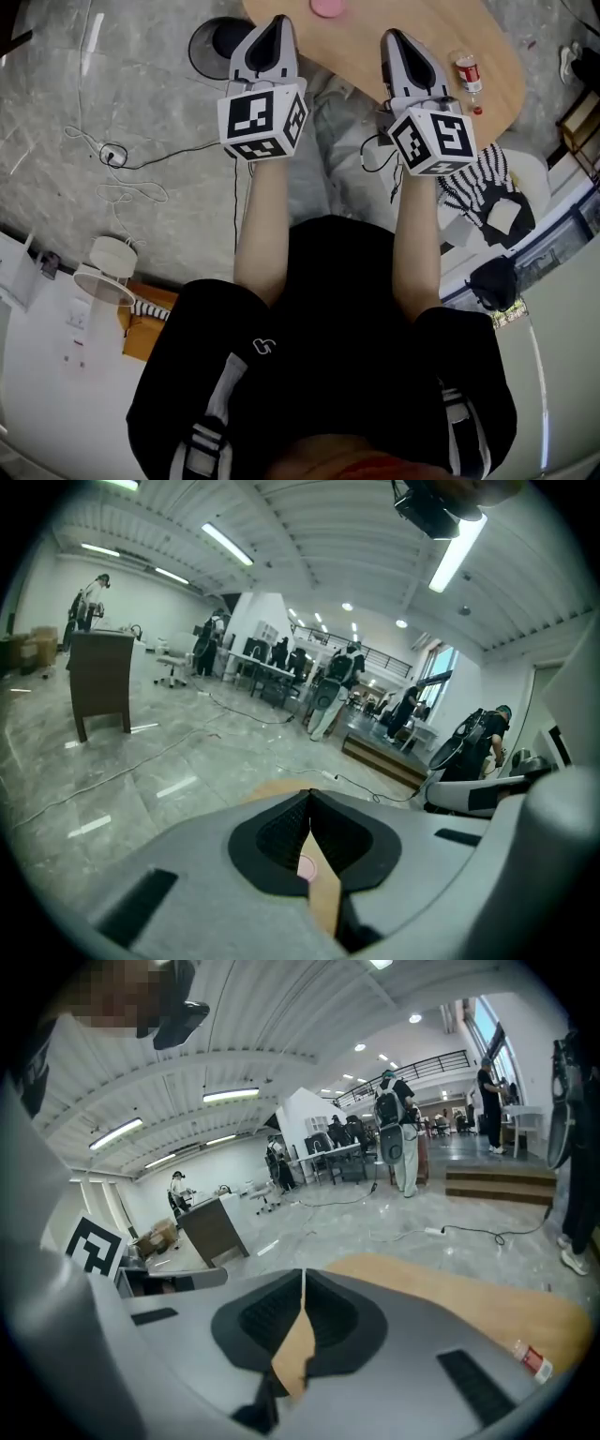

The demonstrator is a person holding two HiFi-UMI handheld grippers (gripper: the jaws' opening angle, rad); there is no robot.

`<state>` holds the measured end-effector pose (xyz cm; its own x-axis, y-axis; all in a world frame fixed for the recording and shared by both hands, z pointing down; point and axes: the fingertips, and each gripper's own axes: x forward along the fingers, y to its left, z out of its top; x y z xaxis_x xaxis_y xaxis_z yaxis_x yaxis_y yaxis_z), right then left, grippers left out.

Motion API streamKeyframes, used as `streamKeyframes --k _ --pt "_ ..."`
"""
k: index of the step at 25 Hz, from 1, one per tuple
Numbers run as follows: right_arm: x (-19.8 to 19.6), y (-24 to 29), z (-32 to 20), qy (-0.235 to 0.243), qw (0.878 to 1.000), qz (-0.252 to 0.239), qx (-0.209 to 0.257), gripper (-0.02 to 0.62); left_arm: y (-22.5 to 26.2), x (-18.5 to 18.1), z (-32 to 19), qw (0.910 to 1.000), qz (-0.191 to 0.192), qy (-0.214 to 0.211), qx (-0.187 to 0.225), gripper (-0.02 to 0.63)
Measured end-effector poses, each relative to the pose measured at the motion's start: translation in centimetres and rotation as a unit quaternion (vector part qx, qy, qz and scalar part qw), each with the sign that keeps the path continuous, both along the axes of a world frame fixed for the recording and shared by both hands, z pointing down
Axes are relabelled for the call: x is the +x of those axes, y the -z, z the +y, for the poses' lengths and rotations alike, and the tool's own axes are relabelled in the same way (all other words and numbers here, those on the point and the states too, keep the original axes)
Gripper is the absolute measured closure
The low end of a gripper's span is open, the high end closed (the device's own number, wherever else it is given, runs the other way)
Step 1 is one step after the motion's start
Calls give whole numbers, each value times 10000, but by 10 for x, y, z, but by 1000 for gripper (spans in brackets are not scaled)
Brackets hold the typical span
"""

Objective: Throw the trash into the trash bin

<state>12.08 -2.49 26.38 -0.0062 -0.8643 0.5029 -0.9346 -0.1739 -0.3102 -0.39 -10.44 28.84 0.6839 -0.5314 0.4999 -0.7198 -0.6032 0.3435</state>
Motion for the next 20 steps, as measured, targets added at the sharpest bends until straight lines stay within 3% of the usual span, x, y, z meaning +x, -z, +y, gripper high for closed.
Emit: streamKeyframes --k 11,14,20 --pt "-16 -125 -28 497 9955 -101 -804 573 -103 4 3 9979 -294 -202 -537 601" --pt "-20 -158 -34 661 9933 -218 -922 480 -126 7 0 9974 -346 -267 -578 601" --pt "-24 -212 -42 891 9883 -135 -1234 384 -163 2 -3 9960 -487 -274 -695 601"
